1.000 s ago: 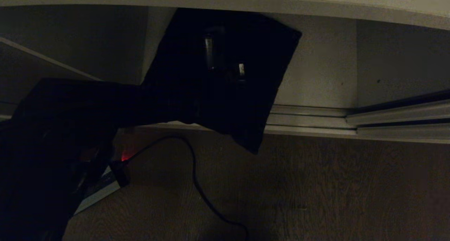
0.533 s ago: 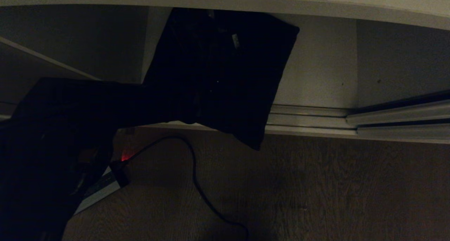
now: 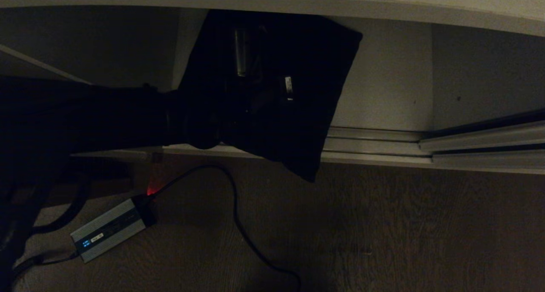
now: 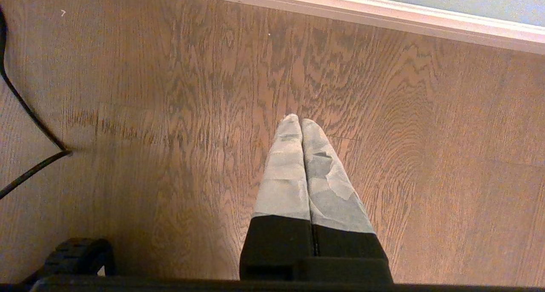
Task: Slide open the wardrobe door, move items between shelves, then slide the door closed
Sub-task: Place the pillow on the lower shelf
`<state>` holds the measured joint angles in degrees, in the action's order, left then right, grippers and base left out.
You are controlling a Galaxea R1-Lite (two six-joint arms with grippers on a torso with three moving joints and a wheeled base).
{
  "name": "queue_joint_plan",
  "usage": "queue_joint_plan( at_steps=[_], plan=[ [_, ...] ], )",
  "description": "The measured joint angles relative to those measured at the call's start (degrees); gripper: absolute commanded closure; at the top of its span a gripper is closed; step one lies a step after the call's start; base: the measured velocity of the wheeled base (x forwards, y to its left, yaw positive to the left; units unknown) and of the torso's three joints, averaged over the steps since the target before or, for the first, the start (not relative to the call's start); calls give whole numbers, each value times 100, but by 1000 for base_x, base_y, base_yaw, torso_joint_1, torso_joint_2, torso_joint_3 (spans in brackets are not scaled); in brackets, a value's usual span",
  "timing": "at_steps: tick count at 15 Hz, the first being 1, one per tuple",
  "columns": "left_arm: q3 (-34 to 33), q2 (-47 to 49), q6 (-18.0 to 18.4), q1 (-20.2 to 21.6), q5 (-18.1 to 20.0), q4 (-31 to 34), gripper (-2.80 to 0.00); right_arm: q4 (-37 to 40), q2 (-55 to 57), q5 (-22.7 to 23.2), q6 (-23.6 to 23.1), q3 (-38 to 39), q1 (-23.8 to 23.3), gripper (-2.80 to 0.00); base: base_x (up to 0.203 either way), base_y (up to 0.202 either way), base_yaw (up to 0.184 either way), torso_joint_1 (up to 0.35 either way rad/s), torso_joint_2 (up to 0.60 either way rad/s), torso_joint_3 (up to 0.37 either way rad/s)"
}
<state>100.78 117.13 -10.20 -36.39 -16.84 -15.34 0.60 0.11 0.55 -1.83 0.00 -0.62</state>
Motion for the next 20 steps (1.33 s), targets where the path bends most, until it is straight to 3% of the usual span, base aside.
queue_joint_plan(
  at_steps=[1, 3, 8, 10, 12, 14, 16, 20],
  plan=[
    [-32, -108, -320, 17, 332, 621, 0, 2, 0, 5, -1, 0, 0, 0, 0, 0, 0, 0, 0, 0],
    [-29, -240, -553, 28, 900, 1555, 0, 0, 0, 2, 1, 0, 0, 0, 0, 0, 0, 0, 0, 0],
    [202, -335, -389, 43, 2130, 3469, 0, 0, 0, 5, 1, 0, 0, 0, 0, 0, 0, 0, 0, 0],
    [236, -197, -80, 56, 2254, 3902, 0, 2, 0, 5, 1, 0, 0, 0, 0, 0, 0, 0, 0, 0],
    [397, 92, 72, 92, 2044, 3732, 0, 2, 0, 4, 1, 0, 0, 0, 0, 0, 0, 0, 0, 0],
    [728, 508, 220, 117, 1527, 3274, 0, 1, 0, 5, 1, 0, 0, 0, 0, 0, 0, 0, 0, 0],
    [913, 821, 424, 126, 975, 2530, 0, 0, 0, 5, 1, 0, 0, 0, 0, 0, 0, 0, 0, 0],
    [1028, 1042, 521, 77, 779, 624, 0, 2, 0, 5, 1, 0, 0, 0, 0, 0, 0, 0, 0, 0]
  ],
)
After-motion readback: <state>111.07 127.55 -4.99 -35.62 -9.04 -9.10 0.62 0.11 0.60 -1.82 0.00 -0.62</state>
